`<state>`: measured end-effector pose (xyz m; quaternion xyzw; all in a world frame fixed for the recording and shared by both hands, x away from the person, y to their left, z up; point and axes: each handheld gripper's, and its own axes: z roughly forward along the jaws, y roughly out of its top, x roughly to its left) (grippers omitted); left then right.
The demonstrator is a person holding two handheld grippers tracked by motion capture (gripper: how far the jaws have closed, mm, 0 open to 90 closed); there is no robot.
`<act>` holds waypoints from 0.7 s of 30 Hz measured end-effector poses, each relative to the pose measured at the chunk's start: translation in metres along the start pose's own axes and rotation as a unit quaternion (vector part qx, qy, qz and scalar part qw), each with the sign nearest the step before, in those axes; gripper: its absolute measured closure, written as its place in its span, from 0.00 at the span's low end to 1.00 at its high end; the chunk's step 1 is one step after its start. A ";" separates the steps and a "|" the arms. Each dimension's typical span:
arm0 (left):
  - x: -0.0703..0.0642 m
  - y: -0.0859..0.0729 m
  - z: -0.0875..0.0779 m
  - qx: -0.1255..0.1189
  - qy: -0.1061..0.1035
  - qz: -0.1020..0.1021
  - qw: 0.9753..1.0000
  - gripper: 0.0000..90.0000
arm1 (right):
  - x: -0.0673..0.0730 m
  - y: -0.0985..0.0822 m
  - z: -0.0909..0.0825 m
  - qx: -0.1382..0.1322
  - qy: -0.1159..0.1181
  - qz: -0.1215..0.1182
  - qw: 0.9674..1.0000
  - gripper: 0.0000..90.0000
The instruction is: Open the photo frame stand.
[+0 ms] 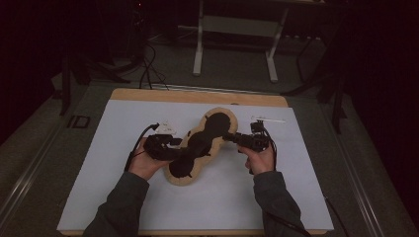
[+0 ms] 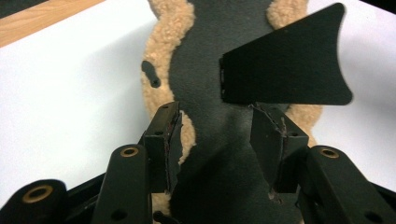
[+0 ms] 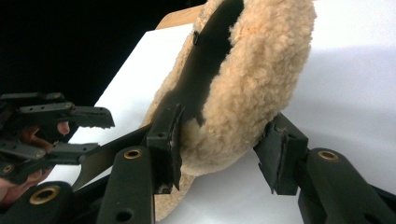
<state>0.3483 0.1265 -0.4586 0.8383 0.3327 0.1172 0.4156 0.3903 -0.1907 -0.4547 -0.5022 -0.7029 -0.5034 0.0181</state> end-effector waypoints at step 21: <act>0.022 0.004 -0.004 0.004 -0.035 -0.011 0.999 0.59 | 0.022 0.016 -0.001 0.005 0.011 -0.046 0.999 0.63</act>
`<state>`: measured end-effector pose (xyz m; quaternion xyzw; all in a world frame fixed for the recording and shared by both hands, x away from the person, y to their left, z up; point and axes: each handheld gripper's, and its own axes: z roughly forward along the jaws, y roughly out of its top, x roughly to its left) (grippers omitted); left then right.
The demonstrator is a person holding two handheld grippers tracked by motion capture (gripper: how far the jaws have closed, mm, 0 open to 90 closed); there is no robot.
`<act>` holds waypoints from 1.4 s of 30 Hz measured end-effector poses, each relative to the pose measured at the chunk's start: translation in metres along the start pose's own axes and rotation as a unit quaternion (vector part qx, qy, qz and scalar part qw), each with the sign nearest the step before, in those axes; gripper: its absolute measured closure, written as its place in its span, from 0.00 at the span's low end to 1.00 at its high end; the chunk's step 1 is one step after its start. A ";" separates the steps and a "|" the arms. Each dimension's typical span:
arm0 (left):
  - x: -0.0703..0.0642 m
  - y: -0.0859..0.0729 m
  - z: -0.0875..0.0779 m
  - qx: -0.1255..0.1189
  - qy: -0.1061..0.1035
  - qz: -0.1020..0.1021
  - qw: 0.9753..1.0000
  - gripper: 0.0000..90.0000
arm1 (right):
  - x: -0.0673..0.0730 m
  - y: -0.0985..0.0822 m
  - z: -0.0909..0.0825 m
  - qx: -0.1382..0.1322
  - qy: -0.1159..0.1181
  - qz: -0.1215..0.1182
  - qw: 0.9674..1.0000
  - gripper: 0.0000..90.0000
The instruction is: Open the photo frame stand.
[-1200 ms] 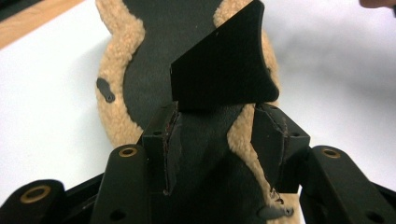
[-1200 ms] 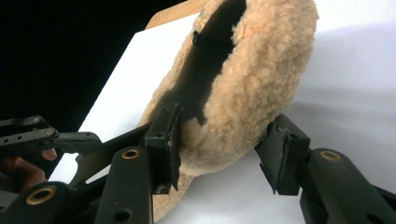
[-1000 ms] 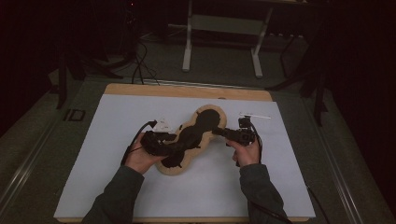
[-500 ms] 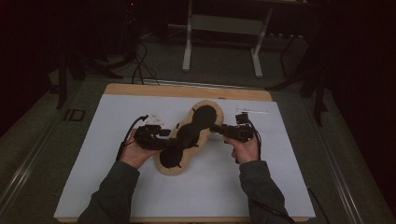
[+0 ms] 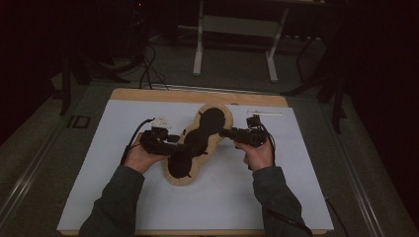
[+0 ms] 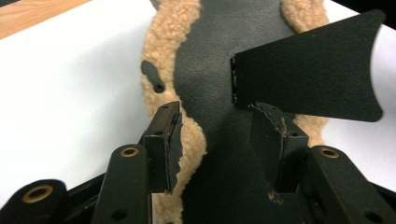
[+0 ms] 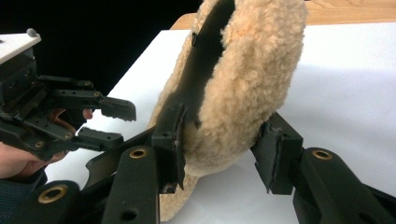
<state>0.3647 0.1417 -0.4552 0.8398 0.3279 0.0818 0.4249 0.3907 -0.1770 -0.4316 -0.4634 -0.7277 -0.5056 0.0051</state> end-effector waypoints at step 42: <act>0.031 0.005 0.017 -0.017 -0.052 -0.030 0.998 0.49 | 0.016 0.010 0.001 0.005 0.004 -0.061 0.998 0.62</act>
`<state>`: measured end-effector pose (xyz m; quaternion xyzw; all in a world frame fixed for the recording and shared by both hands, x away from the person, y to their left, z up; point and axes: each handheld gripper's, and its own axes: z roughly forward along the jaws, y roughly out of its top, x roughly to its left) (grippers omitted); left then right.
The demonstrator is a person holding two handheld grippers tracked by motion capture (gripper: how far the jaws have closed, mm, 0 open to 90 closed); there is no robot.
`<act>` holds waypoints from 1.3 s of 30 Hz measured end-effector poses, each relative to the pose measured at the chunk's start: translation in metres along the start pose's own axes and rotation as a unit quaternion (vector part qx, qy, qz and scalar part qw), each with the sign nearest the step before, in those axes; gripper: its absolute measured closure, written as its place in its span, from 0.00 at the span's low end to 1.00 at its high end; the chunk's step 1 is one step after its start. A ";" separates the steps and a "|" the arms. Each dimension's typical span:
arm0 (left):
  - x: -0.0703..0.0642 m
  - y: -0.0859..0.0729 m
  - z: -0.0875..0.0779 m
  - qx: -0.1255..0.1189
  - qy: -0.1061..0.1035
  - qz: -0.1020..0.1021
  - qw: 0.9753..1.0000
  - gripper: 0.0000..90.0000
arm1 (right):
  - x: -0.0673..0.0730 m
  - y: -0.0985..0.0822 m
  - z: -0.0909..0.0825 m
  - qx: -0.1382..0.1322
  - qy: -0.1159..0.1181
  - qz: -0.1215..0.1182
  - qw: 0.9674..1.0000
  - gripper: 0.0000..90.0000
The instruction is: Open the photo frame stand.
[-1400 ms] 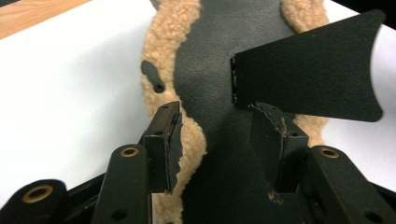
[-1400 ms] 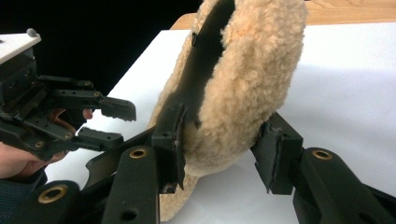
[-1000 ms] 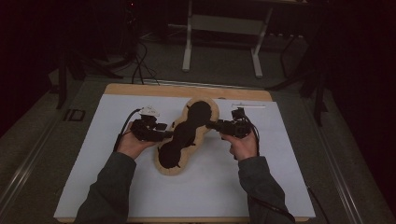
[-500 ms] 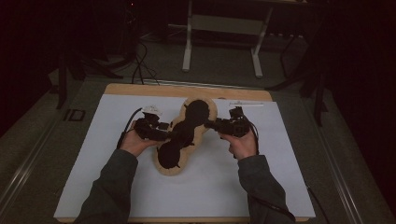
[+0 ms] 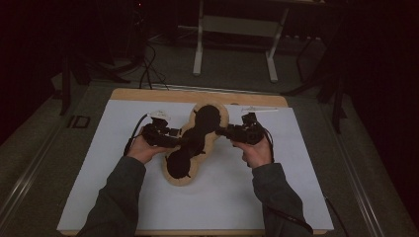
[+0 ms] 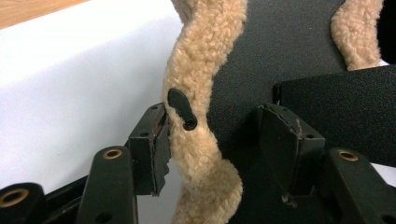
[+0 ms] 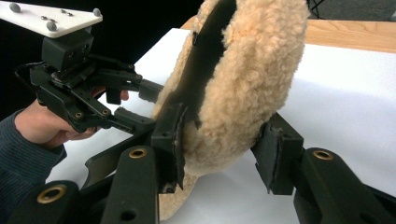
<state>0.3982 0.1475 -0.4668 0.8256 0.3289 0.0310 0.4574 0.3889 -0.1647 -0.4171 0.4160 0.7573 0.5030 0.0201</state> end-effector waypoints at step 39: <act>0.005 0.011 -0.004 -0.019 -0.057 -0.016 0.998 0.36 | 0.015 0.010 -0.011 0.006 0.029 -0.094 0.995 0.63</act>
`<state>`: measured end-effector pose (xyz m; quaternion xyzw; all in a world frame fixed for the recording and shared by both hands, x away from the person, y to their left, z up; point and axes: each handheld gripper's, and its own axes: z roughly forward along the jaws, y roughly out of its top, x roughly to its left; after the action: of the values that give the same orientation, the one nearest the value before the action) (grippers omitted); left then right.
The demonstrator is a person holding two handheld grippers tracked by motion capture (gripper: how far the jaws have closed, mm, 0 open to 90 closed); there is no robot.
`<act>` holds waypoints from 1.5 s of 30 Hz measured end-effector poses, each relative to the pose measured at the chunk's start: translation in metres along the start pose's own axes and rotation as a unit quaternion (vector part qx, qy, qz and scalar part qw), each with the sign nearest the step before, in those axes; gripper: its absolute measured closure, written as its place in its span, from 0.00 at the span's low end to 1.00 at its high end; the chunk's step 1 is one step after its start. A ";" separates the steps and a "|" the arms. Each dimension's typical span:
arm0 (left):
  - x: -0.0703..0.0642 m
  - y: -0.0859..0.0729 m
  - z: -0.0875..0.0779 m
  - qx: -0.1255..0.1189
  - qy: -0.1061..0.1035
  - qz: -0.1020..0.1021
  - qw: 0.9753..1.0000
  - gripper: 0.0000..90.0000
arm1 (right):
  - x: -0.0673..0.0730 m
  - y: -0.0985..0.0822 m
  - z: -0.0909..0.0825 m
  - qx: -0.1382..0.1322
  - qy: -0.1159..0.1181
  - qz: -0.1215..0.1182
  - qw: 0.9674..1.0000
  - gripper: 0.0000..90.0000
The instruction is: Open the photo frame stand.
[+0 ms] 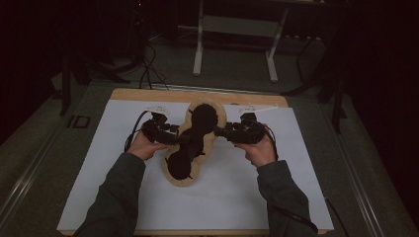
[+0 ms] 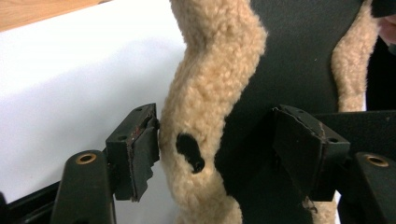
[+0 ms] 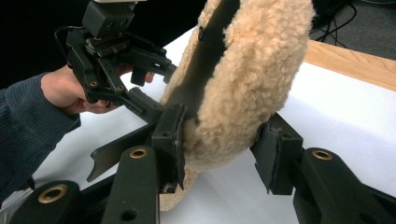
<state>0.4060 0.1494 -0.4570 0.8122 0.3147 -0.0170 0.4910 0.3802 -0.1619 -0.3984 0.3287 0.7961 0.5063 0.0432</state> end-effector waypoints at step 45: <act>-0.033 -0.018 -0.040 -0.031 0.004 0.051 0.998 0.54 | 0.001 0.006 0.004 0.011 0.011 -0.020 1.000 0.61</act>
<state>0.3590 0.1713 -0.4389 0.8114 0.2757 0.0214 0.5150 0.3839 -0.1564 -0.3946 0.3072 0.8084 0.5004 0.0411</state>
